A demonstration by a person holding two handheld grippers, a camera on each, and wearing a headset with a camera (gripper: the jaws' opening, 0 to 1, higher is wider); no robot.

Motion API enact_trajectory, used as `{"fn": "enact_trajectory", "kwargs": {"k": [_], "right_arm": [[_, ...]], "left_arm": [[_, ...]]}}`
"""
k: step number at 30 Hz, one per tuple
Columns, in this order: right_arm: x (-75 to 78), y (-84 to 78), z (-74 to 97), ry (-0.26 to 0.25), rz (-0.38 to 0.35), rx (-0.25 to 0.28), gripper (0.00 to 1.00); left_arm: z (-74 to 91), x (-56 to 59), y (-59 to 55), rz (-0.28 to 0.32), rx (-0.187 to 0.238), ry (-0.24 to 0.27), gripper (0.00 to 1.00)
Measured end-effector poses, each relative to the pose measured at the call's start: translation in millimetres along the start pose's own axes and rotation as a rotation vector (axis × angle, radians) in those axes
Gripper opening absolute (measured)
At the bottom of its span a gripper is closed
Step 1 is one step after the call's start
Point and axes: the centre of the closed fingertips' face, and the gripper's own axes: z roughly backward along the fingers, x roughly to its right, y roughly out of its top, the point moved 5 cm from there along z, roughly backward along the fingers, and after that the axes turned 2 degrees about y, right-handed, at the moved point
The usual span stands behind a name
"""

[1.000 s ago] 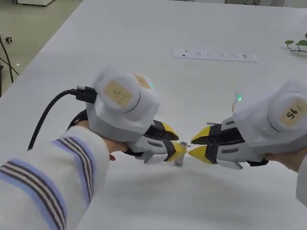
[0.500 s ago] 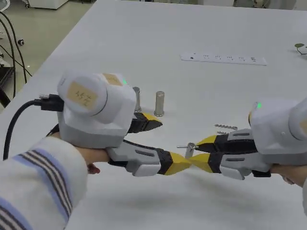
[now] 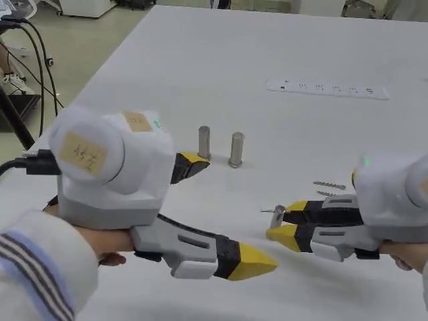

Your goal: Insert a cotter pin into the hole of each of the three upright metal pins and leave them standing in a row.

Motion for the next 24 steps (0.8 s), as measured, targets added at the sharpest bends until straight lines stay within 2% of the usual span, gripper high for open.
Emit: {"fn": "enact_trajectory", "kwargs": {"k": [2,5,9,20,24], "right_arm": [[1.7,-0.9,-2.1,0.002,-0.006,-0.001,0.13],[2.9,-2.0,-4.4,0.005,-0.008,-0.005,0.12],[3.7,-4.0,-6.3,0.009,-0.010,-0.008,0.11],[7.2,-5.6,-9.0,0.007,0.000,-0.017,0.05],[9.7,-3.5,-9.5,-0.017,0.028,-0.024,0.04]], "left_arm": [[1.3,0.6,-0.1,0.003,0.000,0.006,0.99],[3.5,1.5,-0.9,-0.050,-0.014,0.017,0.99],[5.5,2.5,-3.7,-0.020,-0.025,0.020,0.99],[10.1,1.9,-11.2,0.017,-0.040,0.054,0.99],[10.7,-0.3,-13.2,0.009,-0.052,0.070,0.99]]}}
